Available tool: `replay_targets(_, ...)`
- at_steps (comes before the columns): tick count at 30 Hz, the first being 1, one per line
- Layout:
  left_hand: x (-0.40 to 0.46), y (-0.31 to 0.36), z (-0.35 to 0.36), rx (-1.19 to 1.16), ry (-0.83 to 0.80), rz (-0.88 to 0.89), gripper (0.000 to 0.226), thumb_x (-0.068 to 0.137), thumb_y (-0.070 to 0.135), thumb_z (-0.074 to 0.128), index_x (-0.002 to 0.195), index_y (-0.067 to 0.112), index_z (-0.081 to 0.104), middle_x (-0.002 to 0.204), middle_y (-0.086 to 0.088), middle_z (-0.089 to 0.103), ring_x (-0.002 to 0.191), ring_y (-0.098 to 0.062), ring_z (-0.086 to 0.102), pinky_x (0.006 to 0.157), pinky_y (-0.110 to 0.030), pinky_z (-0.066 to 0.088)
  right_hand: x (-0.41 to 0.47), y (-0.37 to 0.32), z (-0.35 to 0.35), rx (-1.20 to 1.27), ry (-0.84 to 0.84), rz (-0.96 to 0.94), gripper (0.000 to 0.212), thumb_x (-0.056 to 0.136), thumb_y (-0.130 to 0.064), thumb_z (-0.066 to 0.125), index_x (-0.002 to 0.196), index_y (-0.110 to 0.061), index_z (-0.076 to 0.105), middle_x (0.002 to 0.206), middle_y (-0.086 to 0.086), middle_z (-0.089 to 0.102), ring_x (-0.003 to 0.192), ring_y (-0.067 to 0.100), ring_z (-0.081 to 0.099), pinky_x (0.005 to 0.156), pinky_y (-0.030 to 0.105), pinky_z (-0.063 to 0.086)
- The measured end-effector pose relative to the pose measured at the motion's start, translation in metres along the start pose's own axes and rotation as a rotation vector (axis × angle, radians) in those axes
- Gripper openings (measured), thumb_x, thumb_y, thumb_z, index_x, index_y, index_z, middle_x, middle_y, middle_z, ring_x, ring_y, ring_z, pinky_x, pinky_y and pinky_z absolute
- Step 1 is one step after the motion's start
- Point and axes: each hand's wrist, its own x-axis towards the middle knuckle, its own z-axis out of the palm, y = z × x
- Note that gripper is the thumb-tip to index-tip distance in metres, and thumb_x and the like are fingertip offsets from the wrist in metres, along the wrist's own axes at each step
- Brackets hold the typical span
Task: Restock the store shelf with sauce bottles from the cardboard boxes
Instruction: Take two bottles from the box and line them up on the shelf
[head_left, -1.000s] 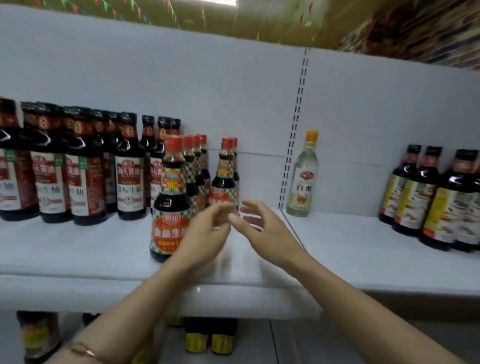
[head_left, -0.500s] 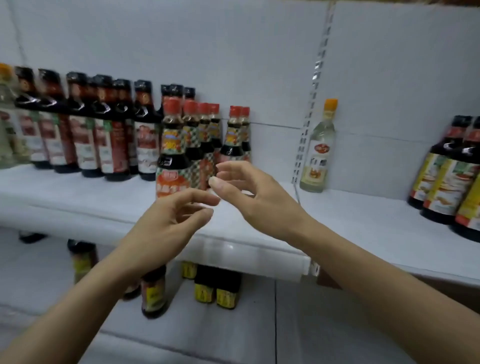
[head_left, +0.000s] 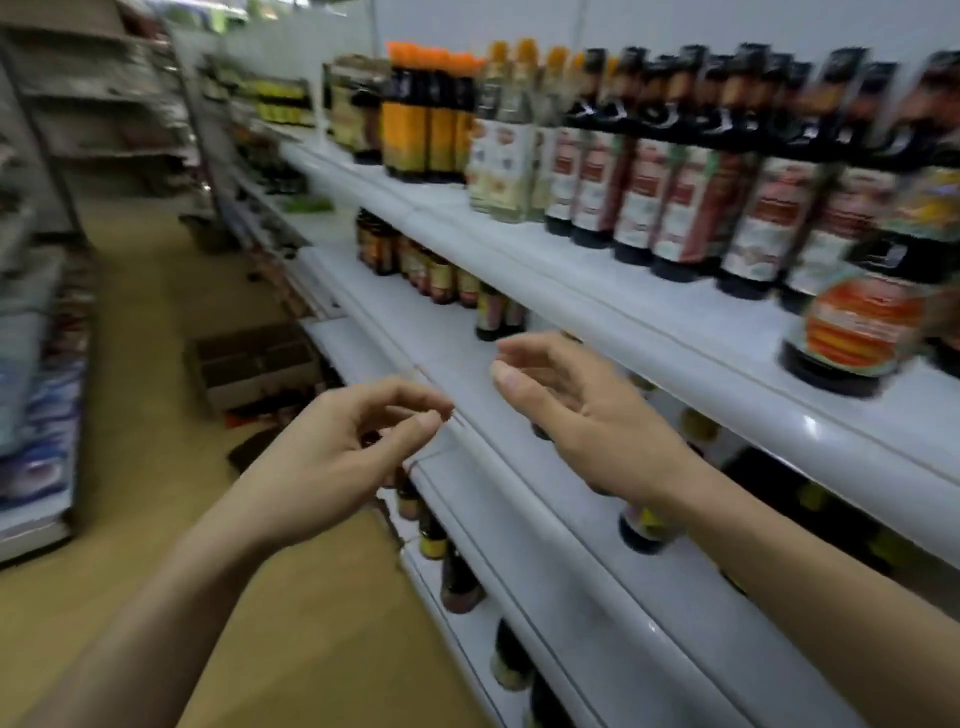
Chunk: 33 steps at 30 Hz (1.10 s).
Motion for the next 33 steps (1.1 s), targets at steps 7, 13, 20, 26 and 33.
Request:
replay_targets(7,0.007,-0.097,-0.128,0.301,0.214,-0.037,0.014,0.091,0.027,0.060,0.101,0.033,0.067,0.094,0.017,0.067,0.094,0.004,0.060,0.076,-0.012,0.047,0.126,-0.030,0.103,-0.021,-0.106,-0.073,0.023,0.094,-0.040,0.052,0.101,-0.025,0.068,0.100,-0.012,0.070,0.095,-0.004,0.063,0.081,0.007,0.046)
replay_targets(13,0.013,-0.175,-0.214,0.419,0.230,-0.136,0.014,0.093,0.026,0.058,0.103,0.032,0.066,0.097,0.022,0.062,0.095,0.006,0.057,0.077,-0.007,0.042,0.214,-0.021,0.194,0.071,-0.119,-0.080,0.012,0.093,-0.032,0.059,0.099,-0.026,0.068,0.096,-0.009,0.072,0.090,-0.001,0.067,0.080,0.015,0.052)
replay_targets(20,0.075,-0.268,-0.290,0.473,0.255,-0.220,0.017,0.093,0.031,0.054,0.108,0.039,0.060,0.098,0.026,0.058,0.097,0.009,0.054,0.077,-0.010,0.043,0.332,0.004,0.276,0.058,-0.161,-0.105,0.011,0.092,-0.032,0.062,0.102,-0.035,0.064,0.096,-0.017,0.069,0.092,-0.004,0.064,0.082,0.013,0.051)
replay_targets(26,0.134,-0.345,-0.357,0.479,0.167,-0.366,0.020,0.094,0.034,0.054,0.112,0.041,0.056,0.105,0.024,0.059,0.099,0.010,0.054,0.079,-0.008,0.043,0.472,0.031,0.366,0.032,-0.262,-0.145,0.026,0.090,-0.043,0.060,0.114,-0.032,0.060,0.102,-0.018,0.065,0.099,-0.001,0.060,0.089,0.020,0.048)
replay_targets(33,0.228,-0.428,-0.457,0.507,0.250,-0.448,0.022,0.095,0.032,0.055,0.113,0.042,0.051,0.106,0.027,0.051,0.099,0.016,0.048,0.081,-0.003,0.037,0.634,0.032,0.437,0.120,-0.381,-0.120,0.031,0.090,-0.046,0.058,0.116,-0.030,0.061,0.107,-0.020,0.062,0.100,-0.007,0.057,0.081,0.010,0.044)
